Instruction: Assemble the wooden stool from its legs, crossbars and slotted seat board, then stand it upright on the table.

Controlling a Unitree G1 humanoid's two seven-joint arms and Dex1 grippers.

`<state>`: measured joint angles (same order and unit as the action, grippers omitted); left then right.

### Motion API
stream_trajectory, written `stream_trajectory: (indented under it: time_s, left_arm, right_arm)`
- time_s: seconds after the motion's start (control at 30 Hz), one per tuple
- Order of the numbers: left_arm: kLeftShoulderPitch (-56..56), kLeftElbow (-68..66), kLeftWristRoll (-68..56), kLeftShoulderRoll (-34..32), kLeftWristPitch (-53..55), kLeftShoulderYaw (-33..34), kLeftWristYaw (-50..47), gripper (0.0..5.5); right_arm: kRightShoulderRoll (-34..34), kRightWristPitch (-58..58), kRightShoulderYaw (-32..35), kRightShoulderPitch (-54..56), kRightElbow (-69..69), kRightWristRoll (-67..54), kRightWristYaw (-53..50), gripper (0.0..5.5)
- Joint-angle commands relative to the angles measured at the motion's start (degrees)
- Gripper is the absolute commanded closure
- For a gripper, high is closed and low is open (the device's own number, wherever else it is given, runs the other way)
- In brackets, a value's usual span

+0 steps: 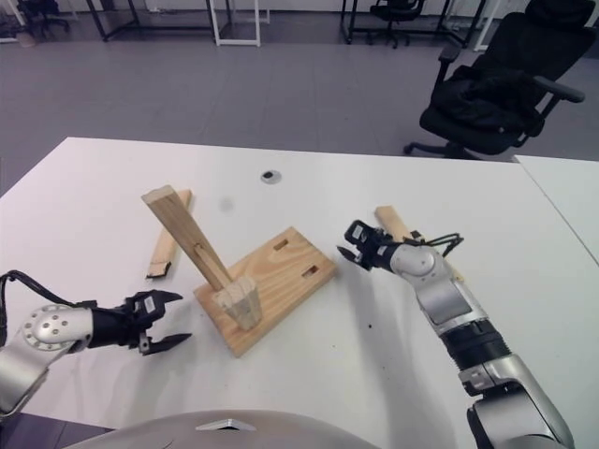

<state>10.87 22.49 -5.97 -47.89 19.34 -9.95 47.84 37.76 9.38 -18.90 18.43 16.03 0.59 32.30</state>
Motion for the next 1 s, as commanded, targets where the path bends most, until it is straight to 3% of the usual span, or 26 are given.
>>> stream_trajectory:
  time_s: [0.03, 0.2, 0.27, 0.33, 0.4, 0.47, 0.57, 0.73, 0.83, 0.9, 1.0]
  left_arm:
    - [-7.76, -9.18, 9.75, 6.51, -4.03, -8.97, -4.58, 1.53]
    - [-23.20, -27.50, 9.08, 21.94, -14.41, -10.36, -9.86, 1.53]
    - [-38.21, -49.09, 10.93, 28.54, -24.18, -9.24, -12.44, 1.53]
    - [-48.77, -65.29, 12.17, 30.33, -29.71, -6.74, -14.57, 1.53]
    - [-51.45, -71.20, 12.02, 26.62, -33.64, -4.19, -14.57, 1.53]
    - [-49.48, -73.00, 12.06, 21.01, -38.73, -2.70, -12.95, 1.53]
    - [-41.11, -63.82, 8.70, 14.16, -41.95, -0.18, -6.14, 1.53]
    - [-27.06, -37.57, 3.46, 9.35, -32.13, -4.41, 8.22, 1.53]
    - [-27.37, -36.92, 8.07, 13.20, -28.44, -9.19, 8.32, 1.53]
    - [-31.31, -45.26, 17.21, 16.87, -29.53, -13.93, 1.97, 1.53]
    - [-33.80, -51.66, 18.61, 24.63, -27.88, -14.29, -6.32, 1.53]
  right_arm:
    - [-6.37, -15.51, -3.62, 5.87, 22.07, 0.93, 12.65, 2.78]
    - [-2.97, -19.16, 1.48, -0.38, 12.15, -8.87, 25.74, 2.78]
    - [1.93, -16.38, 4.76, -7.16, 1.43, -11.58, 26.19, 2.78]
    - [5.05, -15.18, 7.10, -12.75, -7.88, -12.16, 24.87, 2.78]
    - [5.35, -14.19, 11.35, -15.49, -13.47, -13.14, 20.96, 2.78]
    - [4.05, -12.78, 16.10, -15.69, -13.74, -13.24, 15.90, 2.78]
    - [0.79, -13.24, 15.89, -8.23, -2.99, -6.65, 8.18, 2.78]
    - [-6.02, -17.63, 11.78, 9.58, 27.51, 2.81, 0.01, 2.78]
    - [-8.70, -22.37, 9.68, 16.03, 41.62, 5.32, 3.31, 2.78]
    - [-9.05, -25.34, 9.28, 15.03, 43.98, 3.80, 12.88, 2.78]
    - [-8.87, -28.29, 9.75, 11.82, 42.12, 2.05, 18.40, 2.78]
